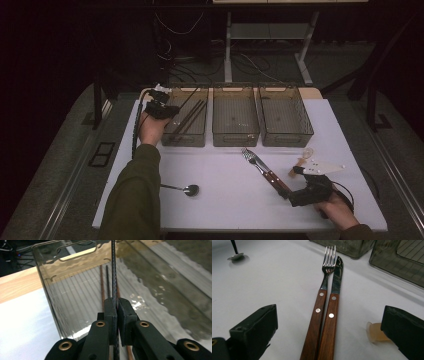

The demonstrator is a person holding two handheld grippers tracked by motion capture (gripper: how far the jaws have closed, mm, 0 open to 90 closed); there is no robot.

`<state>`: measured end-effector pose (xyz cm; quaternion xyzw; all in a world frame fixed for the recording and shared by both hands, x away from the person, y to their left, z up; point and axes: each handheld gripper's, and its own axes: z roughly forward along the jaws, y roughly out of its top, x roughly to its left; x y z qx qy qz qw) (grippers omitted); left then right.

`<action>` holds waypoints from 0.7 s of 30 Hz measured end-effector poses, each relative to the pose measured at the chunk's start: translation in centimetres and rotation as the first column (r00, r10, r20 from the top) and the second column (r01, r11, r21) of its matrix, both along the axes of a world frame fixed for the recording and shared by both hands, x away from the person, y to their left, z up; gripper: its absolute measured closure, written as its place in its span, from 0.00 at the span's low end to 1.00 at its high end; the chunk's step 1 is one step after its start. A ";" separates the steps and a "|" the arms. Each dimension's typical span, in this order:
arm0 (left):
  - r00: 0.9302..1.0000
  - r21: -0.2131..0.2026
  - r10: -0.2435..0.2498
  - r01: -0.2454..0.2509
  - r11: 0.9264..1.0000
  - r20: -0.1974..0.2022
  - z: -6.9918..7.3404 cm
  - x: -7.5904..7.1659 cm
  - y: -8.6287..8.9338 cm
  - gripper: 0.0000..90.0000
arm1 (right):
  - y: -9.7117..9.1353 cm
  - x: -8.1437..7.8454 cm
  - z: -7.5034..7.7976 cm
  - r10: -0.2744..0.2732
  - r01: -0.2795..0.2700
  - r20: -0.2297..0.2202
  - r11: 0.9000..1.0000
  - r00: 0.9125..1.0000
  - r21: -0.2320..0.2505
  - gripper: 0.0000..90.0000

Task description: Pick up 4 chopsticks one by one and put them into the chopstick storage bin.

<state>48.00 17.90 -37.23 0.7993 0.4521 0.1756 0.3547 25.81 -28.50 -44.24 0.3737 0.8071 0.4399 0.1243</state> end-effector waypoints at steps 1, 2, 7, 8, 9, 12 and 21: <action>1.000 0.000 0.003 -0.003 1.000 -0.007 -0.1 0.1 0.0 0.95 | 0.0 0.0 0.0 -0.001 0.001 -0.001 1.000 1.000 0.000 0.01; 1.000 0.004 0.004 -0.004 1.000 -0.009 -0.3 0.3 0.0 0.95 | 0.0 0.0 0.0 0.000 0.000 -0.001 1.000 1.000 0.001 0.01; 1.000 -0.008 0.004 -0.005 1.000 -0.022 -0.8 0.4 0.0 0.93 | 0.0 0.0 0.0 0.004 -0.004 -0.002 1.000 1.000 0.002 0.01; 1.000 -0.005 0.006 -0.006 1.000 -0.027 -0.8 0.4 0.0 0.89 | 0.0 0.0 0.0 0.006 -0.006 -0.001 1.000 1.000 0.001 0.01; 1.000 0.000 0.003 -0.003 1.000 -0.025 -0.8 0.4 0.0 0.85 | 0.0 0.0 0.0 0.007 -0.007 -0.001 1.000 1.000 0.001 0.01; 1.000 -0.003 -0.008 0.008 1.000 -0.028 -0.7 0.2 0.0 0.79 | 0.0 0.0 0.0 0.006 -0.006 -0.001 1.000 1.000 0.001 0.01; 0.997 -0.012 -0.076 0.076 0.997 -0.004 -0.3 -1.1 -0.1 0.64 | 0.1 0.0 0.0 0.007 -0.007 -0.002 1.000 1.000 -0.005 0.01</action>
